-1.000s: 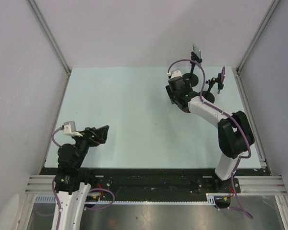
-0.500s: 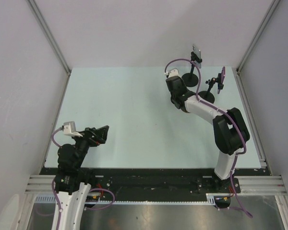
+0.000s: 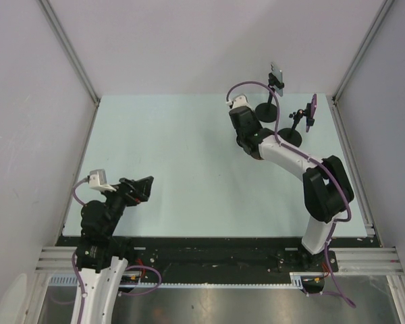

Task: Remove the phone from the phone stand

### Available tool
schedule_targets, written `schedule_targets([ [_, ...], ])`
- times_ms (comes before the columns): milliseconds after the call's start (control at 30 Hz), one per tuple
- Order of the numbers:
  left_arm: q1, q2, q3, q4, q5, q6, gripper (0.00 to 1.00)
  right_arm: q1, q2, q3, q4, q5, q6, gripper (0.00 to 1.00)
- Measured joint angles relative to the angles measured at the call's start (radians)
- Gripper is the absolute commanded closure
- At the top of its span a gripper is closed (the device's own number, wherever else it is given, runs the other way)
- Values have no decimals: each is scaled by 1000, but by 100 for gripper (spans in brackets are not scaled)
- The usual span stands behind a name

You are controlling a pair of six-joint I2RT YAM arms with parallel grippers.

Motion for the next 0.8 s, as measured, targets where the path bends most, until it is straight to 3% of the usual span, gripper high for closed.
schedule_targets([
  [233,0,85,72,-7,-21,-11,0,47,-68,93,-112,-11,72,100],
  [467,-57,271,165,-2,-43,-32,0,76,-188,221,-317,-68,287,100],
  [533,-126,346,187,0,-78,-35,0,79,-217,236,-370,-88,356,100],
  [800,-616,640,302,61,-369,-18,0,85,-314,235,-578,-188,615,100],
])
